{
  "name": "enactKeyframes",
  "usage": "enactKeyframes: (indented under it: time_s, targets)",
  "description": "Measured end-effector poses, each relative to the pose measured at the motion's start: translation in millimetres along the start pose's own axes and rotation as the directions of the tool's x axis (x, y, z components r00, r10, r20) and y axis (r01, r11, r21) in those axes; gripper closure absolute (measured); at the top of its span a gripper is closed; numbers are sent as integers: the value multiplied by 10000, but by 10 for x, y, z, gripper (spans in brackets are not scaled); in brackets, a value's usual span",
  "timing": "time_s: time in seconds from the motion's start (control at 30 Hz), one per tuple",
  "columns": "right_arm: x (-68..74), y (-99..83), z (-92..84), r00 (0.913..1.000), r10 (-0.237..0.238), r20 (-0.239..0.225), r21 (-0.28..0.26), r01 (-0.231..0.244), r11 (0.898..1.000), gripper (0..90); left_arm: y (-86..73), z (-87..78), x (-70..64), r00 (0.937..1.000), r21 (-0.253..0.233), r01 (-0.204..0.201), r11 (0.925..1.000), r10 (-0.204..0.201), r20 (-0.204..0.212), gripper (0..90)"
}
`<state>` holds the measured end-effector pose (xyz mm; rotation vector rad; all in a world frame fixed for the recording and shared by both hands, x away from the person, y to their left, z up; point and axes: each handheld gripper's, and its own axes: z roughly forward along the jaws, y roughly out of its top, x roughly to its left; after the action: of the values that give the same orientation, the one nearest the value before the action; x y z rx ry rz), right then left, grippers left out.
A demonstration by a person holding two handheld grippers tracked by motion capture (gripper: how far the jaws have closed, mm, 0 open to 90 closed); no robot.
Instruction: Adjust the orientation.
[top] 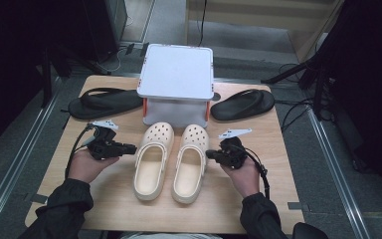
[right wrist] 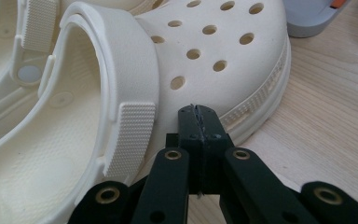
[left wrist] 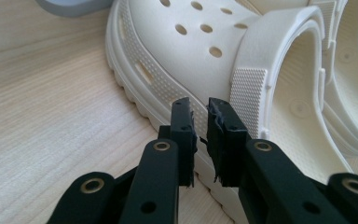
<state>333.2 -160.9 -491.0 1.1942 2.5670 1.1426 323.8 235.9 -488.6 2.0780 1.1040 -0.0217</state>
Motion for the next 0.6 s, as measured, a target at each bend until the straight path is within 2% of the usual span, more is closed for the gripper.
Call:
enactKeyframes:
  time_s: [0.4,0.6]
  targets:
    - [108,80,118,10000,-4,-73,-62,4,10000,900,-2,91,-37,9996,379,-148,9992,139,225,815]
    - [103,87,130,9999,-9,-126,-93,8,10000,900,0,130,-102,9984,529,-447,9976,428,373,819]
